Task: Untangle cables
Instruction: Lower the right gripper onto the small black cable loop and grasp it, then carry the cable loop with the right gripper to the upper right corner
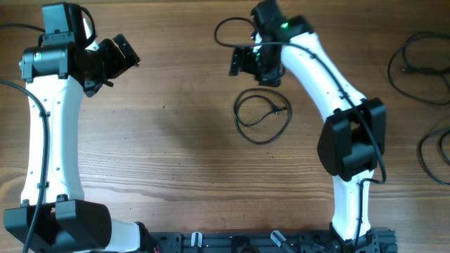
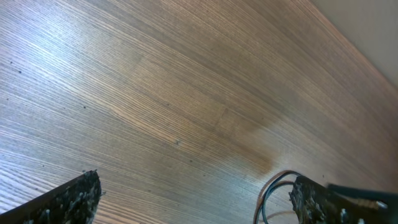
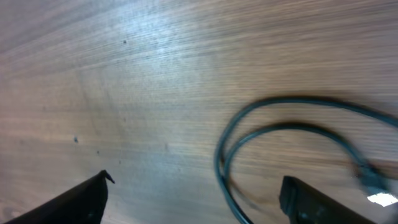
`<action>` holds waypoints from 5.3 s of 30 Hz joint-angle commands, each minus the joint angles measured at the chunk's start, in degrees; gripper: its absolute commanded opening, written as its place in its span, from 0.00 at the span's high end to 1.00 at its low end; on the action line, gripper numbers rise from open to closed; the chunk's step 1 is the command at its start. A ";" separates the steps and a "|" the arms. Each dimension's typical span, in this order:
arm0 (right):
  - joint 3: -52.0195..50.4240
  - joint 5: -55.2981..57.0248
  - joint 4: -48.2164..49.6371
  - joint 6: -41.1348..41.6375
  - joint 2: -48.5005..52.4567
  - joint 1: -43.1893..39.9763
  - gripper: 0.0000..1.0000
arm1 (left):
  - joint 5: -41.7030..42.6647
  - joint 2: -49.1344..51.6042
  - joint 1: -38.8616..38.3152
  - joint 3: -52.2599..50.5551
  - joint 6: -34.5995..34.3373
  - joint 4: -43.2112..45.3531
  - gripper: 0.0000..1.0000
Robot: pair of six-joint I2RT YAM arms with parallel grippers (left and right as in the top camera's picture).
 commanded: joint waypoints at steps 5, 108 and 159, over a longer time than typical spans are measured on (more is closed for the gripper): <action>-10.78 11.34 10.64 19.50 -0.52 4.66 0.30 | -0.52 -0.09 0.11 0.55 -0.33 -0.02 0.00; -14.21 15.08 25.46 -24.09 -0.57 -30.82 0.18 | -0.07 -0.04 0.07 0.00 -1.88 -1.07 0.00; -29.38 31.98 52.35 1.38 0.33 -41.79 0.96 | -0.07 0.44 0.07 0.00 -1.86 -1.73 0.00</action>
